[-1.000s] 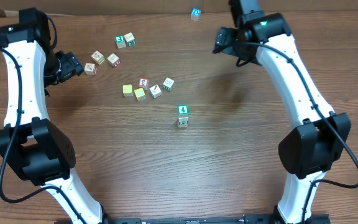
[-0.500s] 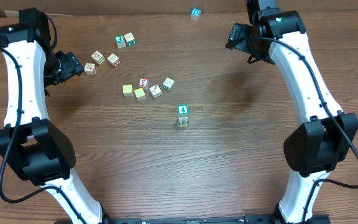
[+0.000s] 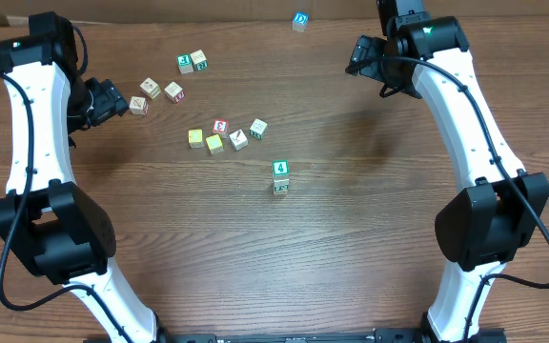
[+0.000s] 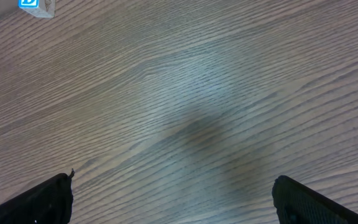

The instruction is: Form a tower

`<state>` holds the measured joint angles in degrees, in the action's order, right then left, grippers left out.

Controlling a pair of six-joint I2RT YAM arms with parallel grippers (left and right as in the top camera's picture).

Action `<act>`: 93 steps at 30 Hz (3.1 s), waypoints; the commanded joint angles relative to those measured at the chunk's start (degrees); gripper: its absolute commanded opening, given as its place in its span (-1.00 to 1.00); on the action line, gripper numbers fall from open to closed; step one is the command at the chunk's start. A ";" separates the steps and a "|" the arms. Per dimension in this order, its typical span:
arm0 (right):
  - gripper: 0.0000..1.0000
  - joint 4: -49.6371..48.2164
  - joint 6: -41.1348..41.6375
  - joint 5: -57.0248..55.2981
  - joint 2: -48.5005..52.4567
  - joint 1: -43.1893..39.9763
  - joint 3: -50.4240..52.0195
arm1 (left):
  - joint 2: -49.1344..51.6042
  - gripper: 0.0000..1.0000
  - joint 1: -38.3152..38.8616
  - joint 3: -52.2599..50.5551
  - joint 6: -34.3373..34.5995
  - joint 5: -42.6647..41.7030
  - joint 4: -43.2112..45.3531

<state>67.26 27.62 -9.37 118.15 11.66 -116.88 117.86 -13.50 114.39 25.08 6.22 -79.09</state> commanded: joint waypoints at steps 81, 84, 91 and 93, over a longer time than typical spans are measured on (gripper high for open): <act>1.00 -0.07 -0.28 -0.22 -0.13 -0.15 -0.55 | -21.46 0.99 5.60 0.37 -0.26 -0.11 0.02; 1.00 -0.07 -0.28 -0.24 -0.13 -0.15 -0.55 | -21.59 0.99 7.91 -1.18 -0.26 -0.11 0.04; 1.00 -0.07 -0.28 -0.22 -0.13 -0.15 -0.55 | -24.48 0.99 13.25 -9.16 -0.26 -0.11 0.04; 1.00 -0.07 -0.28 -0.22 -0.13 -0.15 -0.55 | -26.43 0.99 13.99 -12.04 -0.26 -0.11 0.04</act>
<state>67.29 27.62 -9.34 118.15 11.66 -116.90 95.66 -0.54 105.71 25.08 6.20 -79.05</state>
